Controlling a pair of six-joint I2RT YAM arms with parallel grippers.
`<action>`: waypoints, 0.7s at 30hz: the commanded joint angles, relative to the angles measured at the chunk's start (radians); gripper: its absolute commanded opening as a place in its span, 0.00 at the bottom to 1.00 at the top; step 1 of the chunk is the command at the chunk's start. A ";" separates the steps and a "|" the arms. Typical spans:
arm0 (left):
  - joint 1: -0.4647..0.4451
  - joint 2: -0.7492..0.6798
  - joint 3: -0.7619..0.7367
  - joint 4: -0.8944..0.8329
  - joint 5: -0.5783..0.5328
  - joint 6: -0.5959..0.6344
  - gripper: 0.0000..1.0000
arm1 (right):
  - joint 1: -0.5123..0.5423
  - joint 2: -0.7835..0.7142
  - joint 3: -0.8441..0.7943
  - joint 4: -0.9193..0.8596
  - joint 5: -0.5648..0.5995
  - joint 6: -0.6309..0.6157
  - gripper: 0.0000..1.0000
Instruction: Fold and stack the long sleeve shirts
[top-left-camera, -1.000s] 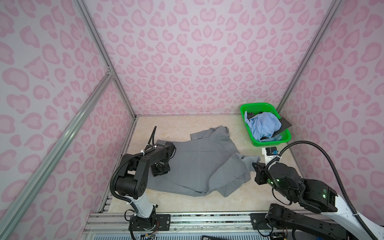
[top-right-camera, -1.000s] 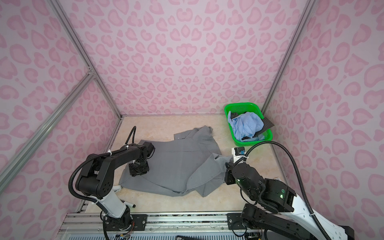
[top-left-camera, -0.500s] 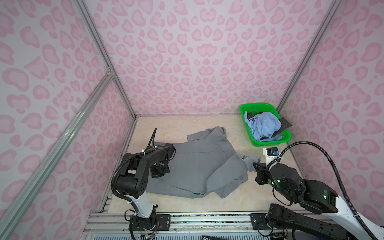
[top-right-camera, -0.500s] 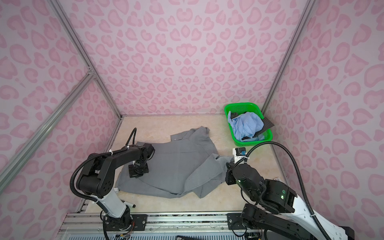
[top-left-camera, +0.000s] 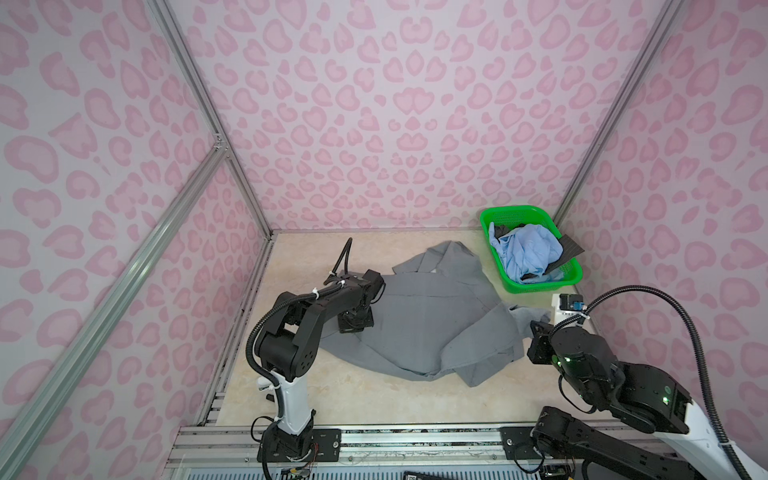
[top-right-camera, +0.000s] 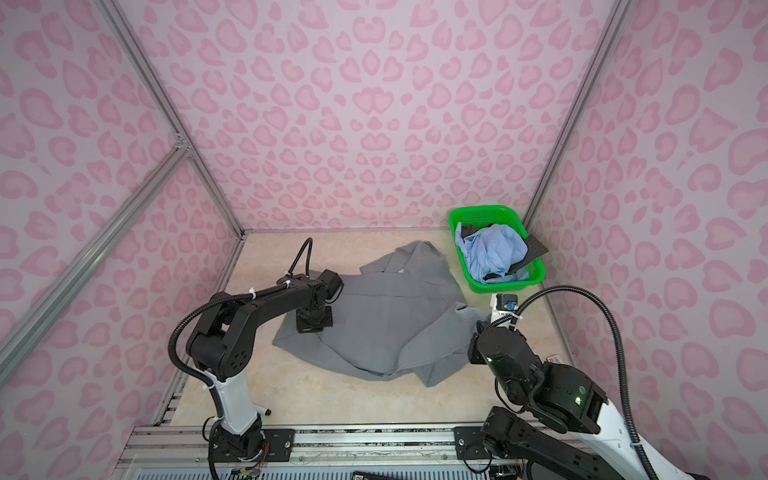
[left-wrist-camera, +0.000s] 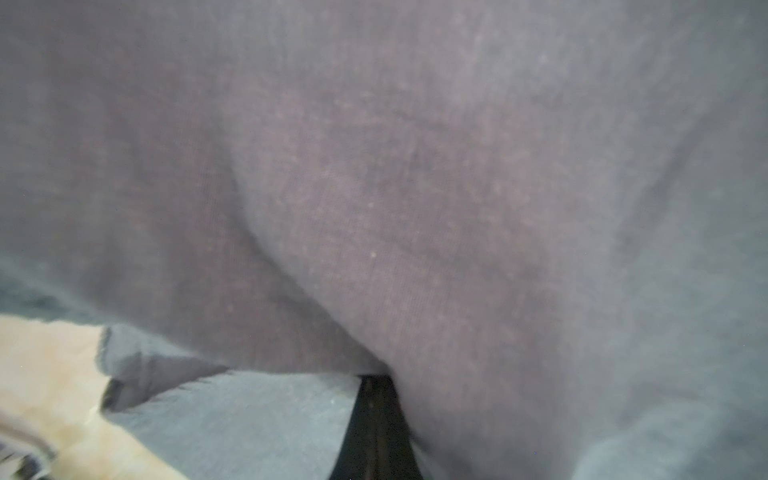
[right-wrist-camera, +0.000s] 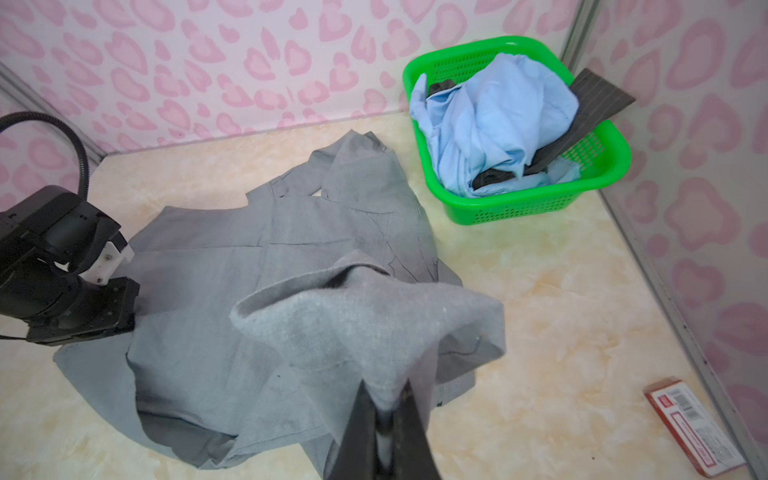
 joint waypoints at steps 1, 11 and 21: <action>-0.006 0.049 0.125 0.087 0.071 0.029 0.03 | -0.025 -0.007 0.029 -0.051 0.073 -0.015 0.00; 0.073 0.029 0.153 -0.046 -0.008 0.008 0.29 | -0.045 0.016 0.012 0.069 -0.056 -0.097 0.00; 0.107 0.020 0.064 -0.053 -0.017 0.000 0.60 | -0.045 0.047 -0.011 0.139 -0.152 -0.115 0.00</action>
